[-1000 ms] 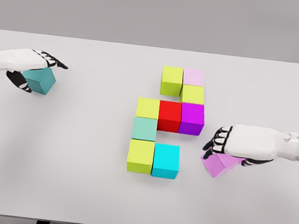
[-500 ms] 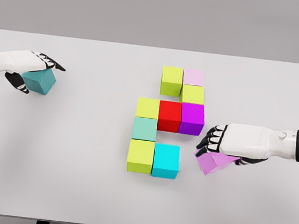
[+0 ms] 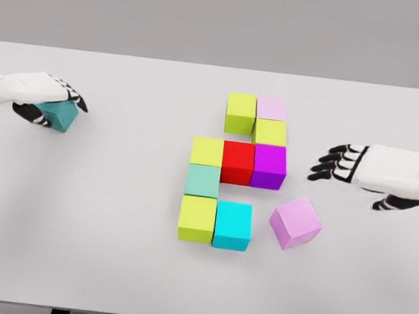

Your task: Assemble the squares on the desktop into the number 2

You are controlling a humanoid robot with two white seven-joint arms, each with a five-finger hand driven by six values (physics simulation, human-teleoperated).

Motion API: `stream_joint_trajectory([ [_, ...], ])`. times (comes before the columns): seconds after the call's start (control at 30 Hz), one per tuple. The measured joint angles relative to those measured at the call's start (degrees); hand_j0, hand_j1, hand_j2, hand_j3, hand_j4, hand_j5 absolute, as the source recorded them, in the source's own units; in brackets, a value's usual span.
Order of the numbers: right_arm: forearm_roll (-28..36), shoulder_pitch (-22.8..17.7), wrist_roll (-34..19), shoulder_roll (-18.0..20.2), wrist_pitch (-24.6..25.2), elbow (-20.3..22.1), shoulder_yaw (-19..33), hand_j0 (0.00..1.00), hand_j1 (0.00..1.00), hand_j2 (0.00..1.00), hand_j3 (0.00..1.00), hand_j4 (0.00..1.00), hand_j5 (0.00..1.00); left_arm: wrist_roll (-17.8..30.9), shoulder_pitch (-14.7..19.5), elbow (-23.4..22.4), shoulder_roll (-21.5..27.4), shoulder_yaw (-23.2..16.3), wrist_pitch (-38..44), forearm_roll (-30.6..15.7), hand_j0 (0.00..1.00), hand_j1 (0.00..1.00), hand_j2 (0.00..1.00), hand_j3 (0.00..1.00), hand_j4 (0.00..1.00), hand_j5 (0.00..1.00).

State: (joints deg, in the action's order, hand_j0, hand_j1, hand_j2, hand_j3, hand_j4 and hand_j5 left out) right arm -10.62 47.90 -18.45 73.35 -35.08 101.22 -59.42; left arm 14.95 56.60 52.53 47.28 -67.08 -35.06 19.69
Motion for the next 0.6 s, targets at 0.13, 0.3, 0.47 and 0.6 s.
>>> stream_joint_trajectory([
  [0.13, -0.27, 0.27, -0.42, 0.47, 0.00, -3.57, 1.42, 1.00, 1.00, 1.00, 1.00, 1.00, 1.00, 0.01, 0.18, 0.02, -0.01, -0.01, 0.00, 0.05, 0.67, 0.67, 0.67, 0.67, 0.67, 0.67],
  [0.3, -7.00, 0.43, -0.48, -1.93, 0.01, -6.27, 0.78, 1.00, 1.00, 1.00, 1.00, 1.00, 1.00, 0.03, 1.32, -0.03, -0.02, 0.07, -0.02, 0.12, 0.68, 0.68, 0.68, 0.68, 0.68, 0.68],
  [0.47, -12.18, 0.53, -0.53, -3.45, -0.01, -6.65, -2.44, 1.00, 1.00, 1.00, 1.00, 1.00, 1.00, 0.01, 2.02, 0.11, -0.45, 0.40, -0.01, 0.11, 0.68, 0.68, 0.68, 0.68, 0.68, 0.68],
  [0.6, -14.40, 0.18, -0.58, -3.76, -0.01, -5.71, -3.48, 1.00, 1.00, 1.00, 1.00, 1.00, 1.00, 0.02, 2.02, 0.07, -1.33, 0.54, -0.02, 0.11, 0.68, 0.68, 0.68, 0.68, 0.68, 0.68],
])
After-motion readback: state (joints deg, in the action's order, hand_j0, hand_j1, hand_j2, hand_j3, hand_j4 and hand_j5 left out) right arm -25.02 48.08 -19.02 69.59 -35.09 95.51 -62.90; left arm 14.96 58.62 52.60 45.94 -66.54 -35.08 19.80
